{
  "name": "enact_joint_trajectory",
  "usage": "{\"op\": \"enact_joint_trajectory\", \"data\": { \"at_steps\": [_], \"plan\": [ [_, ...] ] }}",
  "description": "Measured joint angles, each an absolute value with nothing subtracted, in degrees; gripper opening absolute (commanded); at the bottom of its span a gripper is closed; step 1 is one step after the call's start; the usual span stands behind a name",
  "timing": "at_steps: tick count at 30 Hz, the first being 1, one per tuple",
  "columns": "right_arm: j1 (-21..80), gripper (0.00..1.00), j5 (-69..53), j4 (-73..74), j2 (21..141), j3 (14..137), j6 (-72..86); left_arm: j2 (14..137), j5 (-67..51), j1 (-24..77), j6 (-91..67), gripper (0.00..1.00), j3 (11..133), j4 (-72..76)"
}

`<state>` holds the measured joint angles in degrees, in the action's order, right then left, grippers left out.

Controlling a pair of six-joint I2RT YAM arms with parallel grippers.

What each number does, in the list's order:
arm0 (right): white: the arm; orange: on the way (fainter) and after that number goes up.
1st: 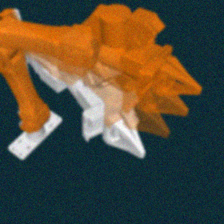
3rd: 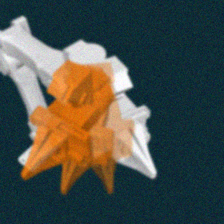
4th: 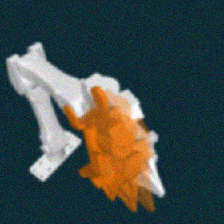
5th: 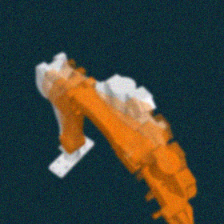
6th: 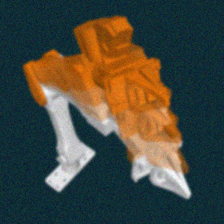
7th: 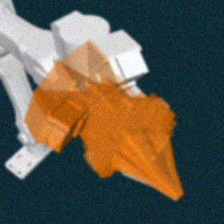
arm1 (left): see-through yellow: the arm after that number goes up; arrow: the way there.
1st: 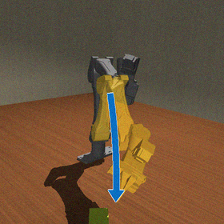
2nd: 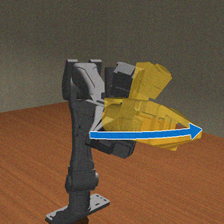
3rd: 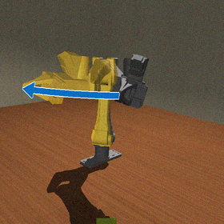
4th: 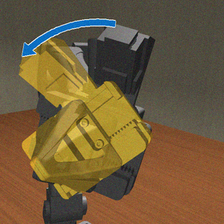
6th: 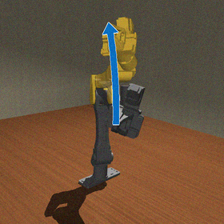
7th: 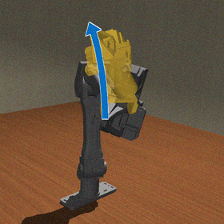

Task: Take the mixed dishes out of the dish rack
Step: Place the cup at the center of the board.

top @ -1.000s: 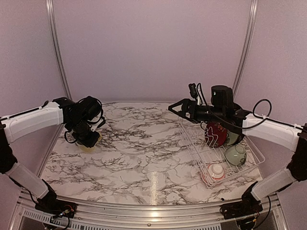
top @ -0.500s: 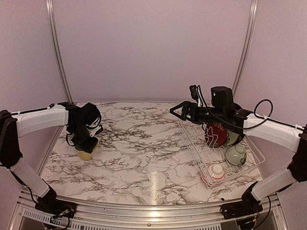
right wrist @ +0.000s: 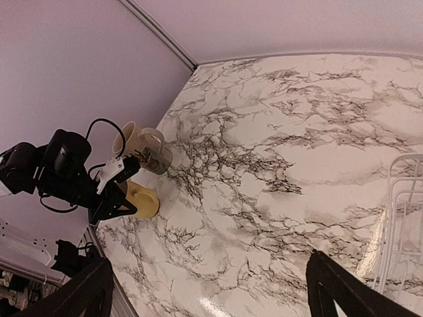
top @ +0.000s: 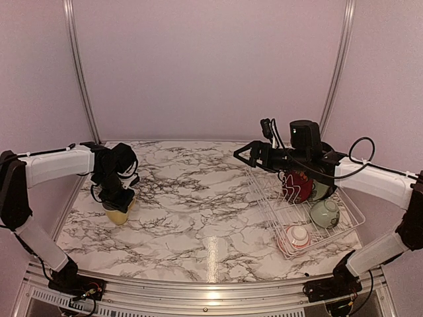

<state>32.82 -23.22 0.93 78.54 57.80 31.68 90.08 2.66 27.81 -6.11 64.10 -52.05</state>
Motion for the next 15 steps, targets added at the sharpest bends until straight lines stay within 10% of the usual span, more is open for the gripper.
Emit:
{"op": "enact_joint_trajectory", "data": {
  "at_steps": [15],
  "plan": [
    [32.82, 0.99, -21.17, 5.02, 78.5, 58.5, 28.75, 87.83, 5.63, 27.73, -6.55, 0.42, 65.04, -52.34]
  ]
}}
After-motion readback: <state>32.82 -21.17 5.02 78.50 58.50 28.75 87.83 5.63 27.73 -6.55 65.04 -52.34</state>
